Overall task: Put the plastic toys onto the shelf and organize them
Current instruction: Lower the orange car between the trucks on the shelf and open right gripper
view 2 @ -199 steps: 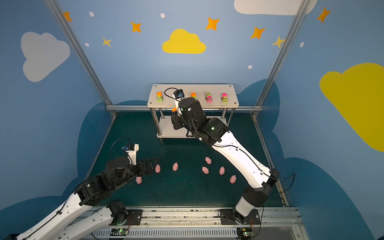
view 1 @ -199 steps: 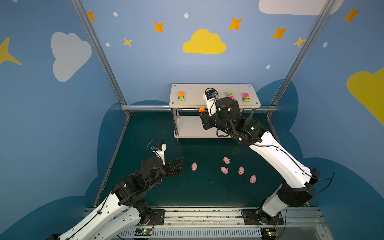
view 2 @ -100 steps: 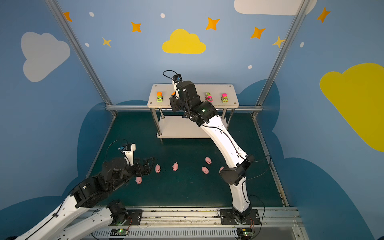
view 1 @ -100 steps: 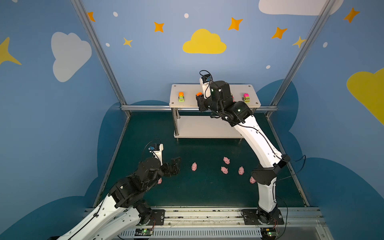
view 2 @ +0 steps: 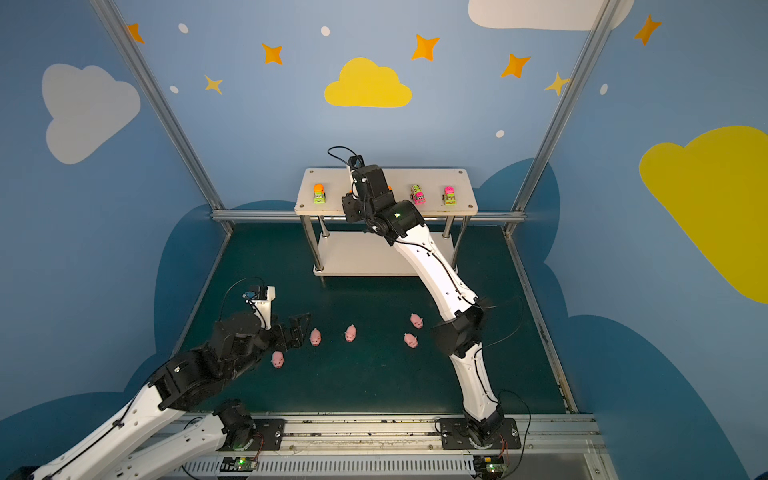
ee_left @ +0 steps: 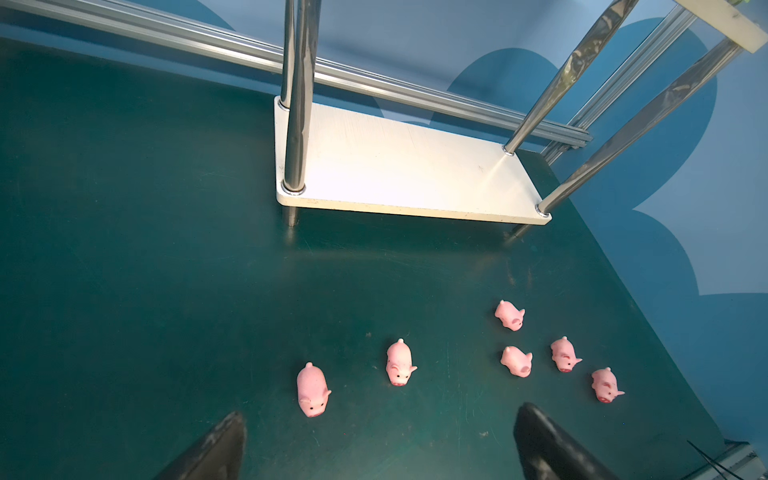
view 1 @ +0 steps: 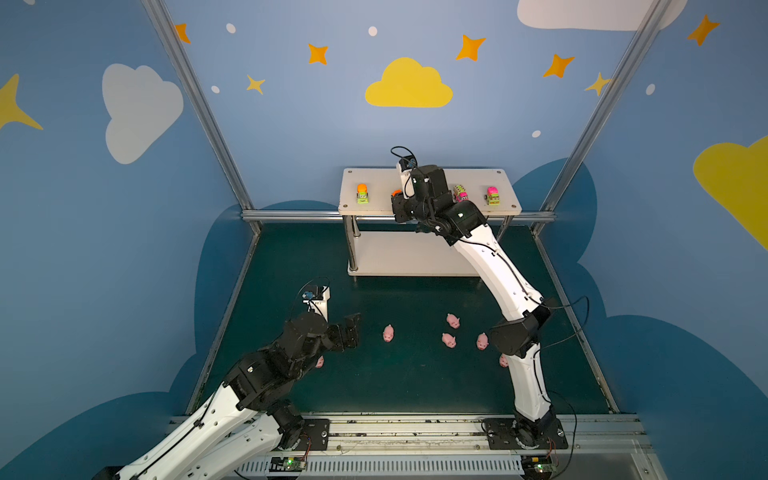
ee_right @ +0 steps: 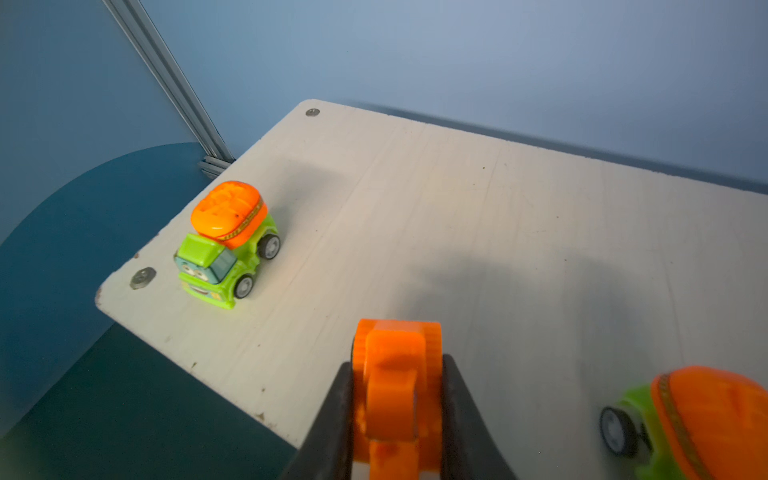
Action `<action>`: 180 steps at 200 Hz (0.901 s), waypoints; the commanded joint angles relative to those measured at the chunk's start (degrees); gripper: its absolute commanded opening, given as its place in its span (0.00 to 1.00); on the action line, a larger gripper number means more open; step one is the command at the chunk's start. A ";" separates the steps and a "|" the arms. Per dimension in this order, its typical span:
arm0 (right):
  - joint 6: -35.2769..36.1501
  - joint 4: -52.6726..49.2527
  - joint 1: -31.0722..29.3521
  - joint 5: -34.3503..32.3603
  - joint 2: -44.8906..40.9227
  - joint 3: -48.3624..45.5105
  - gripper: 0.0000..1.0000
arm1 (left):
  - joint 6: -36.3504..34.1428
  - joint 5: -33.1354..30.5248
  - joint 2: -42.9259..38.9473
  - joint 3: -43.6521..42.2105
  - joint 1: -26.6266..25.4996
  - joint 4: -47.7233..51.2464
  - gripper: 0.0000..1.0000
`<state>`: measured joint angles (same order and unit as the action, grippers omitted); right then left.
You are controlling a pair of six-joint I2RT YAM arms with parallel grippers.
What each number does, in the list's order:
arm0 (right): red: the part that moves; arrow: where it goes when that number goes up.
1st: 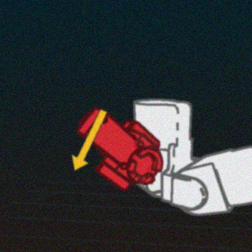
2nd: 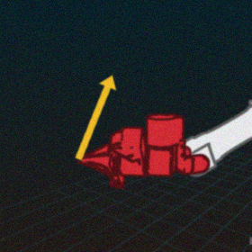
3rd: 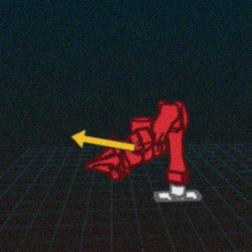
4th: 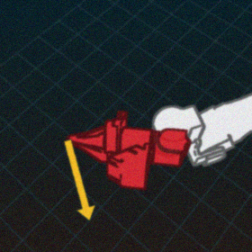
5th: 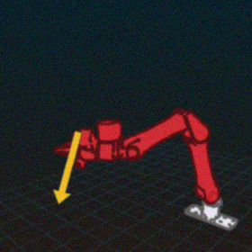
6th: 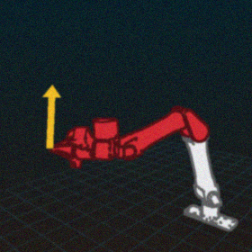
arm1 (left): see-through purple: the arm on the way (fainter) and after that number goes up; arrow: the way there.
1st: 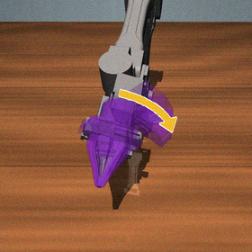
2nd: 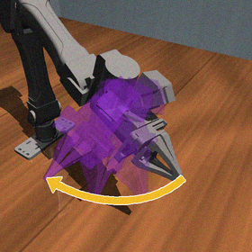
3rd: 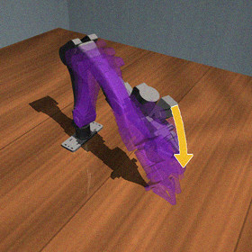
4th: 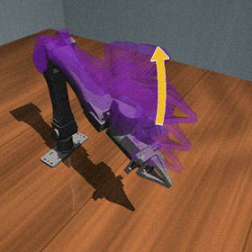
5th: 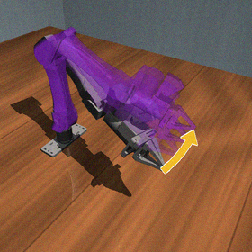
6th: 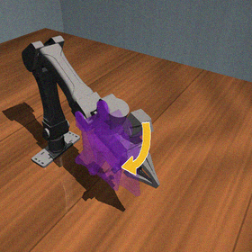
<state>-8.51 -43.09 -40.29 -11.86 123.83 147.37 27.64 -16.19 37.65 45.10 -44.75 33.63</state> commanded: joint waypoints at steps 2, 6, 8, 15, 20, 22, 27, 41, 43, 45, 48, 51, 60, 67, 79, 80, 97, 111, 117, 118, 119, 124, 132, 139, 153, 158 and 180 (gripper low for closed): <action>-0.86 1.83 0.48 0.41 0.92 2.19 0.26 | -1.01 -1.39 -0.70 -0.80 -0.07 -0.57 1.00; -0.94 1.74 0.58 0.42 1.00 2.14 0.26 | -1.01 -1.39 -0.81 -0.74 -0.13 -0.50 1.00; -1.01 1.77 0.57 0.38 1.02 2.13 0.26 | -1.01 -1.44 -0.82 -0.81 -0.09 -0.60 1.00; -1.02 1.87 0.57 0.37 1.14 2.15 0.27 | -1.06 -1.48 -0.91 -0.85 -0.07 -0.61 1.00; -1.13 1.97 0.63 0.35 1.30 2.22 0.27 | -1.01 -1.46 -0.90 -0.97 -0.08 -0.66 1.00; -1.13 2.07 0.65 0.35 1.32 2.22 0.27 | -1.01 -1.48 -0.97 -0.98 -0.10 -0.73 1.00; -1.15 2.12 0.65 0.37 1.37 2.22 0.28 | -1.03 -1.43 -0.99 -0.98 -0.13 -0.75 1.00; -1.26 2.42 0.82 0.43 1.58 2.22 0.28 | -1.01 -1.52 -0.99 -1.07 -0.07 -0.72 1.00; -1.31 2.40 0.83 0.50 1.61 2.26 0.29 | -1.05 -1.56 -0.95 -1.07 -0.07 -0.75 1.00; -1.39 2.44 0.87 0.54 1.59 2.23 0.29 | -1.02 -1.57 -0.94 -1.05 -0.07 -0.73 1.00; -1.35 2.48 0.91 0.64 1.60 2.22 0.29 | -1.01 -1.57 -0.95 -1.07 -0.07 -0.68 1.00; -1.49 2.53 0.92 0.67 1.66 2.27 0.29 | -1.01 -1.50 -0.99 -1.07 -0.07 -0.65 1.00; -1.59 2.67 1.01 0.70 1.83 2.26 0.30 | -0.95 -1.70 -0.99 -1.12 -0.08 -0.61 1.00; -1.67 2.68 1.09 0.76 1.84 2.28 0.30 | -0.98 -1.83 -0.99 -1.09 -0.07 -0.59 1.00; -1.73 2.56 1.09 0.65 1.95 2.27 0.31 | -0.83 -2.20 -1.14 -1.15 -0.07 -0.32 1.00; -1.71 2.57 1.09 0.63 1.94 2.29 0.31 | -0.79 -2.19 -1.16 -1.15 -0.07 -0.27 1.00; -1.73 2.61 1.18 0.76 2.03 2.29 0.33 | -0.70 -2.68 -1.41 -1.20 -0.07 -0.20 1.00; -1.72 2.51 1.18 0.62 2.16 2.28 0.35 | -0.60 -2.67 -1.60 -1.33 -0.01 -0.15 1.00; -1.73 2.53 1.18 0.63 2.15 2.30 0.36 | -0.64 -2.67 -1.59 -1.33 -0.09 -0.21 1.00; -1.75 2.55 1.23 0.62 2.13 2.26 0.36 | -0.60 -2.64 -1.60 -1.33 -0.08 -0.22 1.00; -1.72 2.52 1.20 0.61 2.12 2.28 0.37 | -0.58 -2.68 -1.61 -1.33 -0.08 -0.23 1.00; -1.77 2.50 1.18 0.69 2.17 2.24 0.38 | -0.61 -2.67 -1.59 -1.33 -0.12 -0.22 1.00; -1.71 2.48 1.18 0.63 2.13 2.24 0.41 | -0.63 -2.68 -1.57 -1.33 -0.12 -0.18 1.00; -1.73 2.57 1.19 0.62 2.15 2.25 0.43 | -0.61 -2.71 -1.61 -1.33 -0.08 -0.14 1.00; -1.75 2.67 1.27 0.43 2.03 2.30 0.47 | -0.63 -2.79 -1.63 -1.33 -0.09 0.03 1.00; -1.78 2.67 1.27 0.41 2.05 2.27 0.49 | -0.53 -2.74 -1.78 -1.33 -0.07 0.04 1.00; -2.39 2.66 1.18 0.77 1.62 2.23 0.52 | -0.46 -3.01 -2.38 -1.38 -0.12 0.21 1.00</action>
<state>-10.24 -41.39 -39.40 -11.31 125.12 147.96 27.40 -17.91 36.16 44.29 -44.75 33.30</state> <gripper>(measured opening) 0.507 0.997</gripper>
